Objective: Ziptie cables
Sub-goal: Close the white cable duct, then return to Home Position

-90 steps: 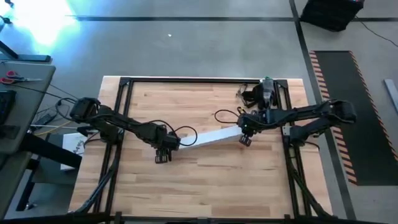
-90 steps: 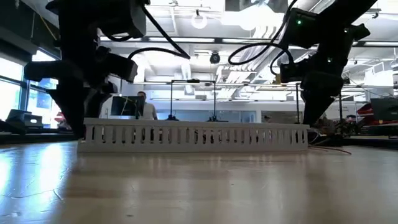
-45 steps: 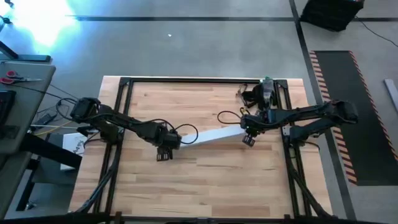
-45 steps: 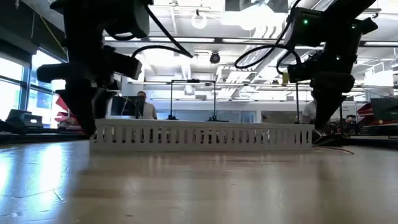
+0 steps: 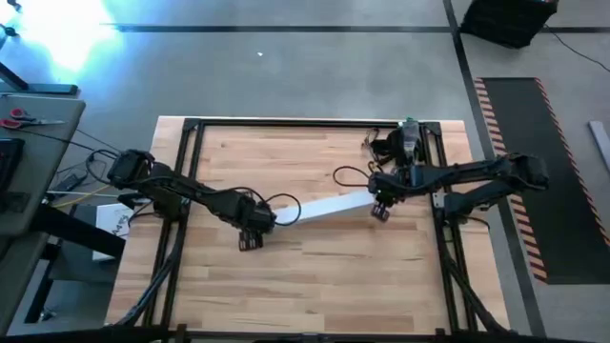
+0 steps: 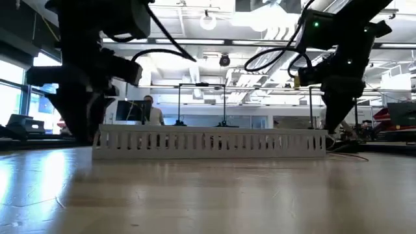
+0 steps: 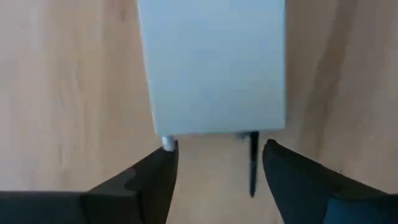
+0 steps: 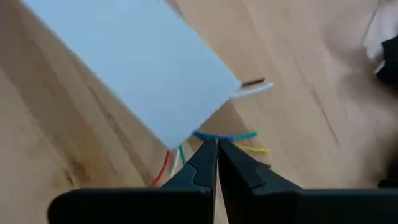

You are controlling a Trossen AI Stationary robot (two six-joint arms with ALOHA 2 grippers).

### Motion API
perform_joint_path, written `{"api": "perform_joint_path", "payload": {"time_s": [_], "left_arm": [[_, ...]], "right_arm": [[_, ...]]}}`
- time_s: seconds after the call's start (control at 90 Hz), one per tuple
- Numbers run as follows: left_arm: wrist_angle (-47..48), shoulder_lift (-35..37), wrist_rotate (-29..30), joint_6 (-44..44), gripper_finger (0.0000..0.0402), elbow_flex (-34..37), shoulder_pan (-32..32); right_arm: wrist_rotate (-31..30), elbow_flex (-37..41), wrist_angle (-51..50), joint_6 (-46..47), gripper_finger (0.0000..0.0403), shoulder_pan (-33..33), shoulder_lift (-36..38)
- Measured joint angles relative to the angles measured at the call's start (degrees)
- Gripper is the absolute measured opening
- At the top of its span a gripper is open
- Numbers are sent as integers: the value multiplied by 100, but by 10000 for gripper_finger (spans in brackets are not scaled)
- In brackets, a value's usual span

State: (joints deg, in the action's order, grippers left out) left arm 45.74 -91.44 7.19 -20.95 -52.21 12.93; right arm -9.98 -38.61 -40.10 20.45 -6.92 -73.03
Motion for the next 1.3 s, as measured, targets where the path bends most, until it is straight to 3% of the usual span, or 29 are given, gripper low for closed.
{"api": "perform_joint_path", "payload": {"time_s": [0.233,0.411,0.6,0.756,0.867,1.044,1.167,1.3], "left_arm": [[-55,0,28,-47,198,0,112],[-116,2,439,14,197,0,109],[495,28,851,282,197,-200,45],[825,290,1456,268,197,-228,-94],[815,699,1558,-172,197,-227,-130],[416,1401,1581,-1113,197,-209,252],[300,1664,1795,-1767,197,-204,716],[252,1714,2183,-2217,197,-200,1238]], "right_arm": [[32,2,112,-102,0,-59,0],[-87,3,141,-194,0,-59,29],[-295,4,162,-319,0,-55,536],[411,4,803,-805,0,-55,756],[1160,4,1582,-1768,11,103,564],[1474,4,2829,-3015,87,528,-107],[1447,7,3576,-3521,178,671,-606],[908,7,3992,-3702,276,622,-1040]]}}
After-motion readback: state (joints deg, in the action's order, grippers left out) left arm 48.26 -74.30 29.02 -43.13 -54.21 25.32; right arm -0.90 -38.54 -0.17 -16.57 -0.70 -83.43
